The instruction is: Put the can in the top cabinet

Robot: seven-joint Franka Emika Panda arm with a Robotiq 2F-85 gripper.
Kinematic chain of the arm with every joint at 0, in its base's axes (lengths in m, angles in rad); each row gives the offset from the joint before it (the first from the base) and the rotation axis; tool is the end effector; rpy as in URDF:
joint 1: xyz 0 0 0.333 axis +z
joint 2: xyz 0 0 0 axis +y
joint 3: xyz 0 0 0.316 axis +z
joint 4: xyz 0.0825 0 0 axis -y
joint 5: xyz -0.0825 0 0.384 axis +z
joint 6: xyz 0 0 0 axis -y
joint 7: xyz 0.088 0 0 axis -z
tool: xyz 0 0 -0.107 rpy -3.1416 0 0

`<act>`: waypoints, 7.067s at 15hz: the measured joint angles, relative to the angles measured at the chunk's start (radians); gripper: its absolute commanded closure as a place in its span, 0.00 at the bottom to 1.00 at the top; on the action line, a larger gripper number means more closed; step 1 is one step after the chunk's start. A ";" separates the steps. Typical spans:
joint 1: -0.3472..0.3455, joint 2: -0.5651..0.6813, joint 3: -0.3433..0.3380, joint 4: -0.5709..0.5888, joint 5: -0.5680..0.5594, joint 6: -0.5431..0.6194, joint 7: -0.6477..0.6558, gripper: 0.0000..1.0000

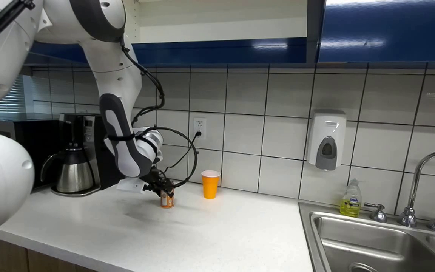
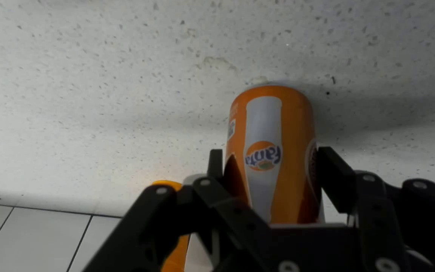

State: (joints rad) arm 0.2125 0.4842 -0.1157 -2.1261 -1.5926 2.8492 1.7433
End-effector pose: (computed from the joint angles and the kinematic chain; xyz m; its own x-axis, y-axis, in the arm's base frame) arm 0.5417 0.1050 0.1731 0.8331 -0.0220 0.5526 -0.1701 -0.9610 0.2182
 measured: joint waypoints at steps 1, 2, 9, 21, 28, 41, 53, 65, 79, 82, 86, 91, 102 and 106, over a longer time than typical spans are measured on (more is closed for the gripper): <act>-0.001 -0.003 -0.003 -0.001 0.007 0.000 -0.001 0.61; -0.002 -0.011 -0.005 -0.005 0.019 0.000 -0.006 0.61; -0.002 -0.190 0.002 -0.129 0.279 -0.001 -0.263 0.61; -0.045 -0.621 0.178 -0.323 0.991 -0.264 -0.952 0.61; -0.048 -0.831 0.233 -0.326 1.131 -0.450 -1.089 0.61; -0.075 -1.123 0.316 -0.278 1.240 -0.702 -1.189 0.61; -0.161 -1.130 0.350 0.065 1.240 -0.904 -1.259 0.61; -0.211 -0.875 0.381 0.500 1.188 -1.068 -1.260 0.61; -0.205 -0.563 0.357 0.881 1.094 -1.166 -1.260 0.61; -0.195 -0.492 0.334 0.944 1.094 -1.166 -1.260 0.61; -0.195 -0.418 0.325 1.018 1.094 -1.171 -1.275 0.61; -0.195 -0.366 0.322 1.095 1.095 -1.194 -1.306 0.27; -0.191 -0.345 0.323 1.156 1.100 -1.213 -1.329 0.00; -0.188 -0.355 0.326 1.151 1.126 -1.213 -1.338 0.00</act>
State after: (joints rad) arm 0.0241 0.1289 0.2099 -0.9748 -0.4669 1.6362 0.4051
